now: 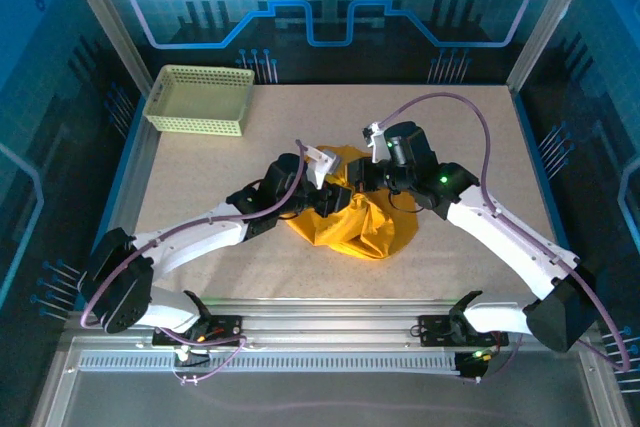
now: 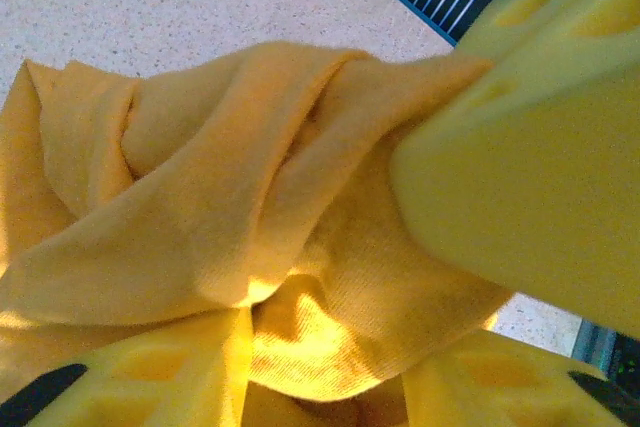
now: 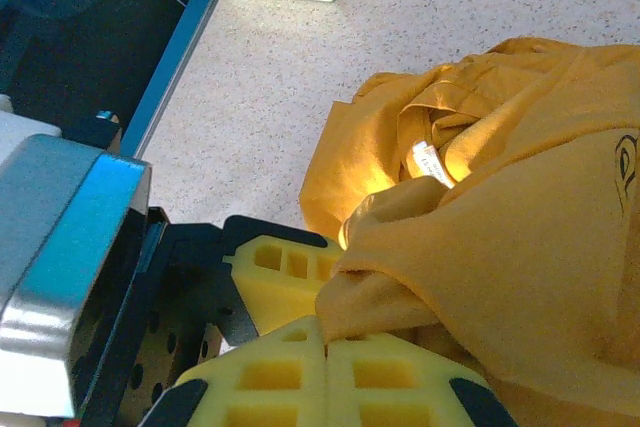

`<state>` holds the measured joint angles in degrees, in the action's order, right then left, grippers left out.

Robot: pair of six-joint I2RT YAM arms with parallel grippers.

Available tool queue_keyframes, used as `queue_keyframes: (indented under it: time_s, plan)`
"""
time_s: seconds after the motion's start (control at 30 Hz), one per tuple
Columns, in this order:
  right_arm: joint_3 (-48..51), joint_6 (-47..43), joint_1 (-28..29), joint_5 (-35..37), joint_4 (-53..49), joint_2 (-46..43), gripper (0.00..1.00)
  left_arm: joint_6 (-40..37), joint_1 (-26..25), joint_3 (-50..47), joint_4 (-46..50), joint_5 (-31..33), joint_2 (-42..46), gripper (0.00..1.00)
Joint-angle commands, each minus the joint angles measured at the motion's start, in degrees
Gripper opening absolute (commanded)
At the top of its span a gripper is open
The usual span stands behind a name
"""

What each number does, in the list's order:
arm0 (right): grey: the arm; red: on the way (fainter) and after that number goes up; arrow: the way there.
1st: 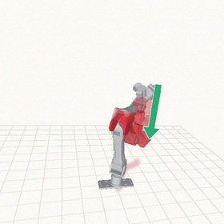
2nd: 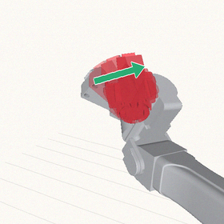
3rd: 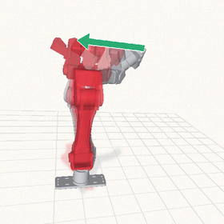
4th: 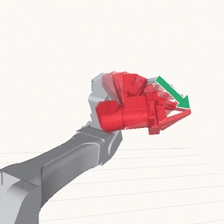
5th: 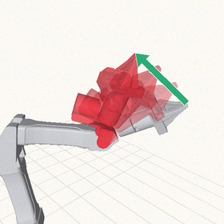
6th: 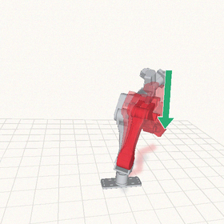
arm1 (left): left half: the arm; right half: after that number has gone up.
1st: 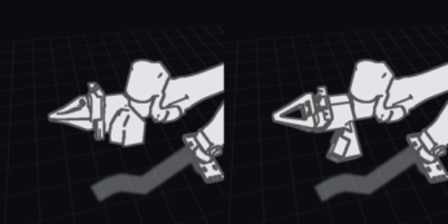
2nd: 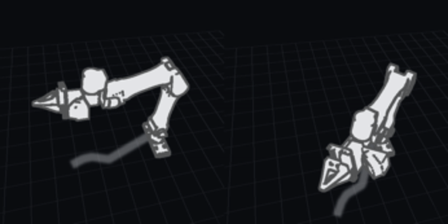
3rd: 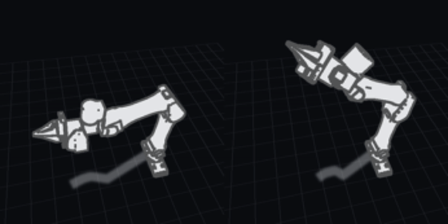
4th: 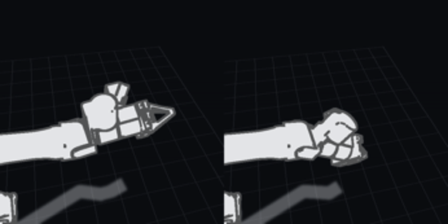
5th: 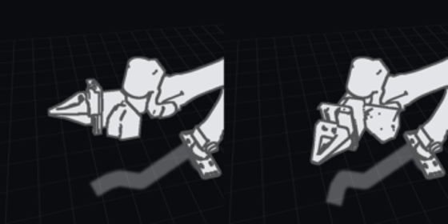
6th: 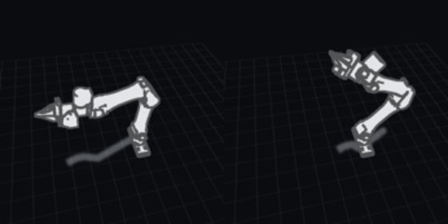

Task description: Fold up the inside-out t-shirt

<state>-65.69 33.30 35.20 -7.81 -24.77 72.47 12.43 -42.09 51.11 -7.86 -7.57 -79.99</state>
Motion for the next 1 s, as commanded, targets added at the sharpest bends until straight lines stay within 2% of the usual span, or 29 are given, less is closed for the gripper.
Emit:
queue_keyframes:
  time_s: [0.0, 0.1, 0.23, 0.43, 0.53, 0.57, 0.6, 0.7, 0.83, 0.97]
  plan:
    - [-0.71, 0.78, 0.15, 1.4, 0.59, 0.08, 0.0, 0.16, -0.03, 0.68, -1.43, -0.17, -0.65, 0.34]
    - [-0.73, 1.12, -0.34, 2.95, -0.28, 0.73, 0.0, 0.35, -0.02, 0.94, -0.72, 0.83, -0.8, 0.14]
    - [-1.59, 1.2, -1.81, 2.87, -1.01, 3.02, 0.0, 1.53, -0.01, 0.63, -1.16, 0.49, -0.4, 0.0]
    - [-2.42, 0.04, -2.11, 3.45, -1.0, 5.1, 0.0, 2.82, 0.05, 0.92, -0.41, -1.06, 0.23, 0.0]
    - [-2.42, -2.31, -5.09, 5.26, -2.96, 5.66, 0.2, 4.35, 0.65, 0.75, -0.26, -3.21, 2.15, 0.0]
    - [-1.97, -2.97, -7.64, 4.35, -3.84, 5.36, 0.32, 5.4, 1.53, 0.47, -0.63, -4.47, 2.83, 0.0]
    - [-0.8, -3.62, -9.7, 2.51, -3.37, 4.32, 0.39, 6.91, 2.79, 0.1, -1.27, -5.97, 3.31, 0.0]
    - [3.8, -6.3, -11.65, -1.74, 0.17, -2.47, 0.55, 11.12, 7.28, -0.91, -3.37, -10.17, 4.34, 0.0]
    - [9.05, -7.46, -7.94, -3.2, 2.39, -8.38, 0.63, 11.86, 8.63, -0.72, -3.58, -10.94, 5.25, 0.0]
    - [14.36, -4.01, -4.0, -4.47, 8.27, -7.77, 0.65, 12.36, 8.67, -0.92, -4.52, -11.72, 6.06, 0.0]
